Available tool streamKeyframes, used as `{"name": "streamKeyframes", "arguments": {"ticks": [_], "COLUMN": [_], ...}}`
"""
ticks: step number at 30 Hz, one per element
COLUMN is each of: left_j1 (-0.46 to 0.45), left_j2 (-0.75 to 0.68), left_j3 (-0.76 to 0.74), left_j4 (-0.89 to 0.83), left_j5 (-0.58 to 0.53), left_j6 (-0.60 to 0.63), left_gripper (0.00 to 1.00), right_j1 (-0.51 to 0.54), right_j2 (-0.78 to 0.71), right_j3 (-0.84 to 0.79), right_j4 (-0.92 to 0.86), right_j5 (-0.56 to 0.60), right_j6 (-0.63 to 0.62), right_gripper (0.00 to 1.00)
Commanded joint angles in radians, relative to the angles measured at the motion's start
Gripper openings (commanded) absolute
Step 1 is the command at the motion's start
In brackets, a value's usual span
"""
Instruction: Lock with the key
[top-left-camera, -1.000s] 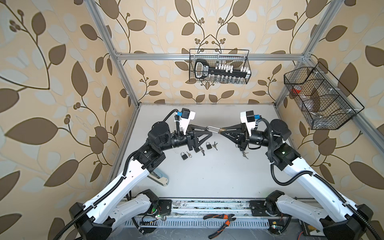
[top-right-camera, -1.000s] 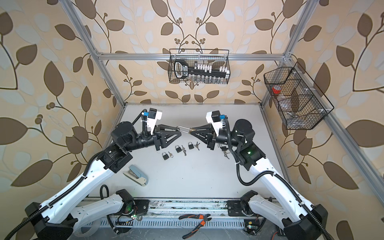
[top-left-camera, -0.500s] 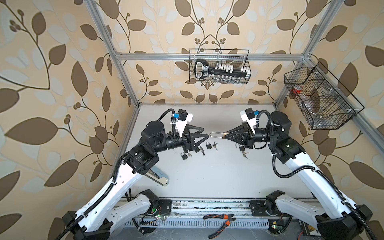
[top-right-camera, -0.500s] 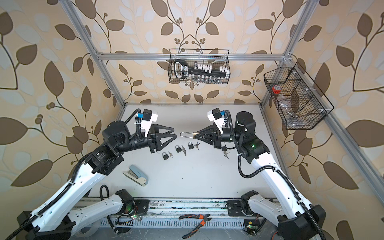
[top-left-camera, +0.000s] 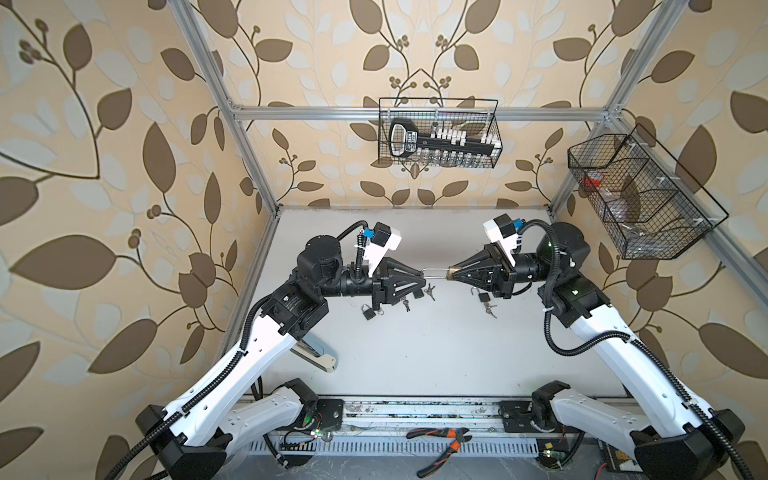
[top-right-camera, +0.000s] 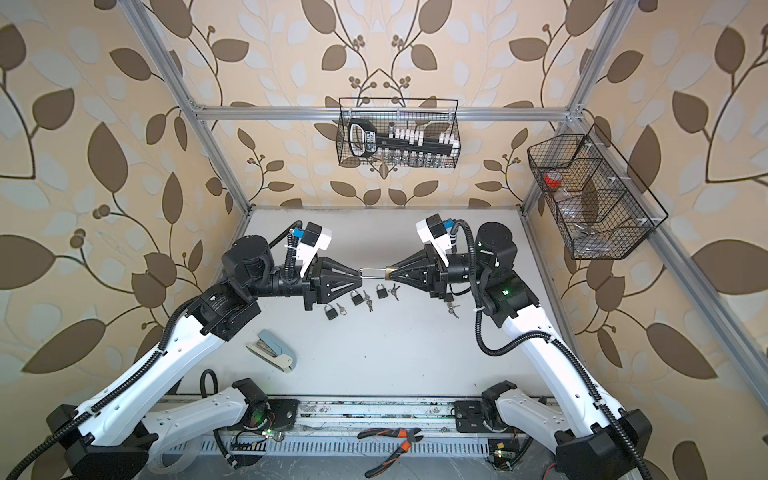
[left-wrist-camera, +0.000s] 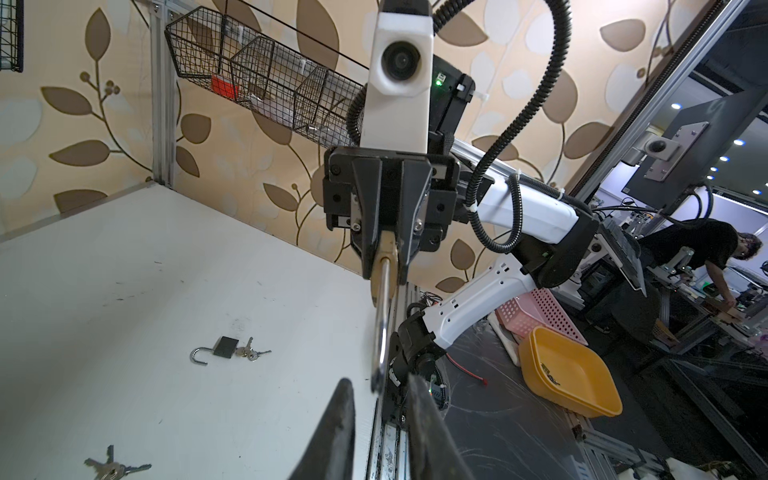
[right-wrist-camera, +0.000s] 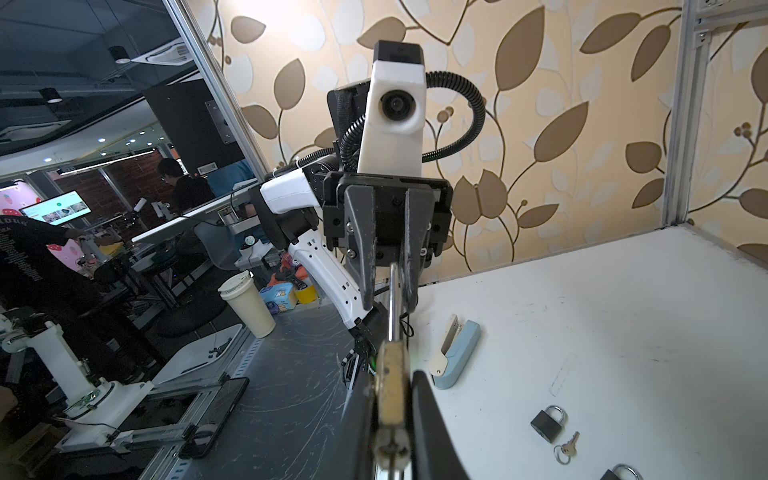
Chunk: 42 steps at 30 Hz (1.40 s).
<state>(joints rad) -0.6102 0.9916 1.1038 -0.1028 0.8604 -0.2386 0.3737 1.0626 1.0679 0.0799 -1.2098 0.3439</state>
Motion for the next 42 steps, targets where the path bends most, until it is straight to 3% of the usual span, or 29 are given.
{"name": "streamKeyframes", "arguments": {"ticks": [1, 2, 4, 9, 19, 30, 42], "left_j1": [-0.01, -0.011, -0.011, -0.011, -0.01, -0.011, -0.016], "left_j2": [-0.013, -0.017, -0.021, -0.014, -0.02, -0.014, 0.009], "left_j3": [0.03, 0.03, 0.029, 0.041, 0.048, 0.057, 0.059], "left_j4": [0.046, 0.047, 0.048, 0.022, 0.023, 0.008, 0.019], "left_j5": [0.029, 0.028, 0.025, 0.022, 0.015, 0.011, 0.059], "left_j6": [0.008, 0.009, 0.01, 0.02, 0.021, 0.026, 0.019], "left_gripper": [0.28, 0.34, 0.38, 0.23, 0.21, 0.0, 0.0], "right_j1": [-0.001, 0.0, 0.0, 0.007, 0.018, 0.03, 0.097], "right_j2": [-0.005, -0.003, 0.001, 0.009, 0.019, 0.022, 0.021], "right_j3": [-0.006, -0.006, -0.006, -0.004, 0.006, 0.017, 0.024], "right_j4": [0.023, 0.015, 0.003, -0.005, -0.043, -0.045, -0.01], "right_j5": [-0.028, -0.025, -0.022, -0.025, -0.017, -0.014, 0.107], "right_j6": [0.007, 0.005, 0.0, 0.003, -0.019, -0.025, 0.003], "right_gripper": [0.0, 0.0, 0.0, 0.0, 0.0, 0.0, 0.0]}}
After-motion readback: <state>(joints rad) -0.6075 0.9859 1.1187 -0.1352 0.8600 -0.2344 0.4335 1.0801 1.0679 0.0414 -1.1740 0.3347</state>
